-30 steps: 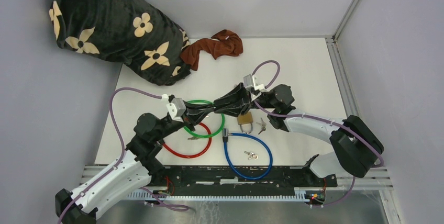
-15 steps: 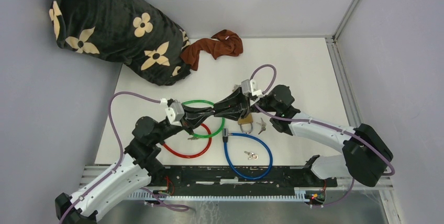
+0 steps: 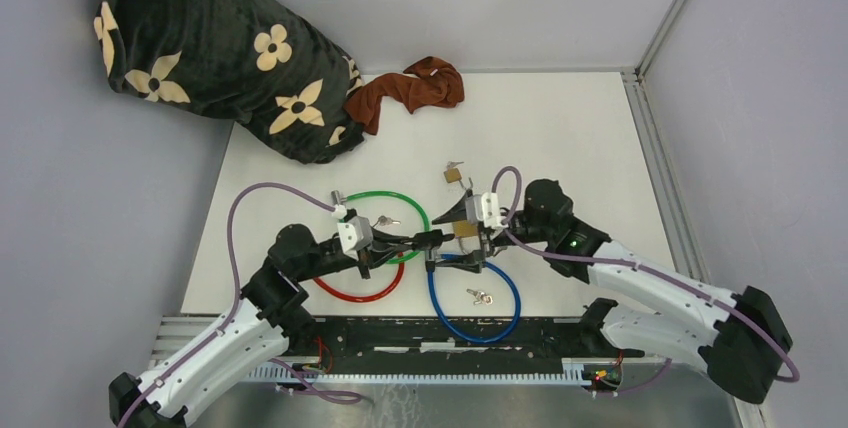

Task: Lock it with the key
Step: Lock the lock.

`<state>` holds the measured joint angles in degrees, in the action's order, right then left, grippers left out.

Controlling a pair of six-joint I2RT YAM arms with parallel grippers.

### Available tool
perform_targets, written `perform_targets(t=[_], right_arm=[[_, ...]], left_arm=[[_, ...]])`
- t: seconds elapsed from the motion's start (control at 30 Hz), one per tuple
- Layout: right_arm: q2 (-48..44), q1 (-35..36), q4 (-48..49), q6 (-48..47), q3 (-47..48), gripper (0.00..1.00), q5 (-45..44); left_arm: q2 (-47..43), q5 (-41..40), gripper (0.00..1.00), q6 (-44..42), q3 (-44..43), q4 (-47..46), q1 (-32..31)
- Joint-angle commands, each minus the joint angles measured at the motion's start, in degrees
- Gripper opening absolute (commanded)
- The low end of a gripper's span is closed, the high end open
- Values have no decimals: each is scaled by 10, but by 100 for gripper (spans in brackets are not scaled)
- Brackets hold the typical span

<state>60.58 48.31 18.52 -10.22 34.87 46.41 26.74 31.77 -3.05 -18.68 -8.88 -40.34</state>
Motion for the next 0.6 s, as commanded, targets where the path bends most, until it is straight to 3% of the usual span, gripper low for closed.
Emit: perform_targets(t=[0.0, 0.1, 0.27, 0.33, 0.47, 0.57], right_arm=[[-47, -29, -157, -97, 19, 79, 3], [-37, -32, -241, -134, 45, 78, -31], [-4, -31, -245, -130, 57, 69, -47], [11, -31, -240, -129, 64, 60, -35], [23, -31, -220, -125, 69, 33, -18], [26, -31, -199, -116, 69, 33, -9]], left_arm=[[-20, 32, 2, -35, -3, -19, 2], [-20, 38, 2, -39, -2, -18, 3], [-17, 43, 2, -39, -4, -16, 3], [-16, 45, 2, -37, -5, -17, 3], [-14, 45, 2, -36, -7, -15, 3], [-13, 45, 2, -35, -7, -15, 3]])
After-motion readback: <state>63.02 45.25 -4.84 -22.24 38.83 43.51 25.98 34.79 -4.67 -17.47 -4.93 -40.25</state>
